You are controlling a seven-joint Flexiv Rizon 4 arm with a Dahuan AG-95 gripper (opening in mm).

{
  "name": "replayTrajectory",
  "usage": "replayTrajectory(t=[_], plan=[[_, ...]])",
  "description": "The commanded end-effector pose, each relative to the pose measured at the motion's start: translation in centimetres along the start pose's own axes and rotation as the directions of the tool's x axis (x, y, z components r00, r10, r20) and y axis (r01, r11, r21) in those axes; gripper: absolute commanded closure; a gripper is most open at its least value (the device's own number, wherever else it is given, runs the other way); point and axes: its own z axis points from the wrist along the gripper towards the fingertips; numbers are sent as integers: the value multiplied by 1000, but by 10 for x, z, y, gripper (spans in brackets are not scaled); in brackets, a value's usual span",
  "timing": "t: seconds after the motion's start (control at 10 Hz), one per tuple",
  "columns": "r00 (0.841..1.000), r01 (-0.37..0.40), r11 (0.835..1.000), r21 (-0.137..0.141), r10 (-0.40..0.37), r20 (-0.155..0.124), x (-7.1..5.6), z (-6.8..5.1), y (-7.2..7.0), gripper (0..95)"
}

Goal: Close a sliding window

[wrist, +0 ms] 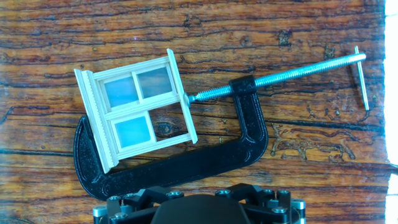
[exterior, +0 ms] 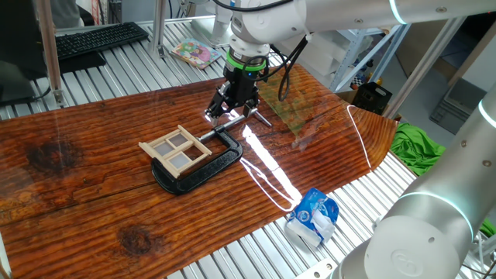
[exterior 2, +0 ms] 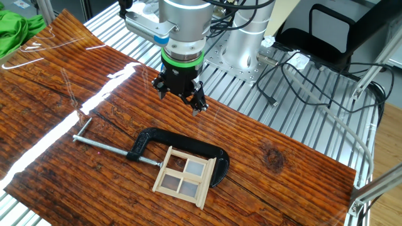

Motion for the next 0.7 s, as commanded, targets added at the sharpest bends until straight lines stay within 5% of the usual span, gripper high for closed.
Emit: replayTrajectory(t=[0.1, 0.2, 0.7], plan=[[1000, 0, 1000, 0, 0, 0, 0, 0, 0, 0], [997, -41, 997, -68, 37, -60, 0, 1, 0, 950], [998, -41, 997, -69, 37, -60, 0, 2, 1, 950]])
